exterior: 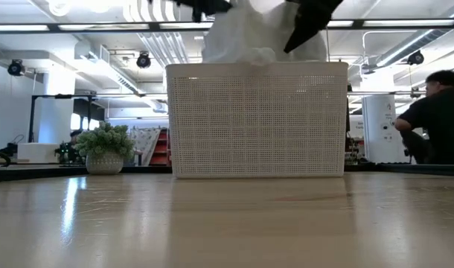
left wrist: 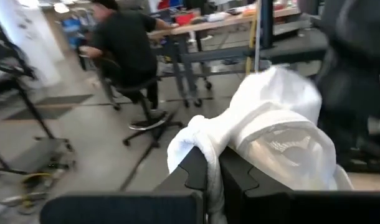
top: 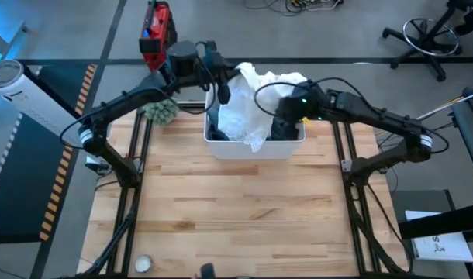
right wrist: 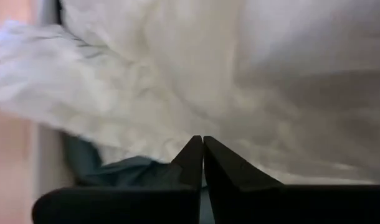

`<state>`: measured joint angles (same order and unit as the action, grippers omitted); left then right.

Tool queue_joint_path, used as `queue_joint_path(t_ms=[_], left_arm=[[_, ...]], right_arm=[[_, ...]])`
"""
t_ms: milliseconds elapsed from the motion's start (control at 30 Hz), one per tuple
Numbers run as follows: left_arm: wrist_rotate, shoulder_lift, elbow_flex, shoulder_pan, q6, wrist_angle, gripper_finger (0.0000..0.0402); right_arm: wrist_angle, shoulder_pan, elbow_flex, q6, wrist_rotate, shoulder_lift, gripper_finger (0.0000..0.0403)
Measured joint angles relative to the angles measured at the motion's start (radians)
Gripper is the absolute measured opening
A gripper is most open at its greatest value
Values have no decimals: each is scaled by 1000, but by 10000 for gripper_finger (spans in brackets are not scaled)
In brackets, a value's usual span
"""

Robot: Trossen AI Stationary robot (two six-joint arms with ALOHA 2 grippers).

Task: Sort clothes
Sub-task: Put the white cloth into the white bin

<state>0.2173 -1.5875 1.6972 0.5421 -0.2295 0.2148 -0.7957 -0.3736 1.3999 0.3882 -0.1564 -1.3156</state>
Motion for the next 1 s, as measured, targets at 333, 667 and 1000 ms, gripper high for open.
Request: queue_joint_path(t_ms=[333,667,1000], left_arm=[[108,-1,-282,30,6,-80,26],[106,38,-311,30,-21,-11,166],[44,224,-391,29,-42,6,284]], right_arm=[[58,3,-112,-86,170,144,0],[253,2,-114,-57,269,132,0],[433,-66,-114,-9,282,-47,0]])
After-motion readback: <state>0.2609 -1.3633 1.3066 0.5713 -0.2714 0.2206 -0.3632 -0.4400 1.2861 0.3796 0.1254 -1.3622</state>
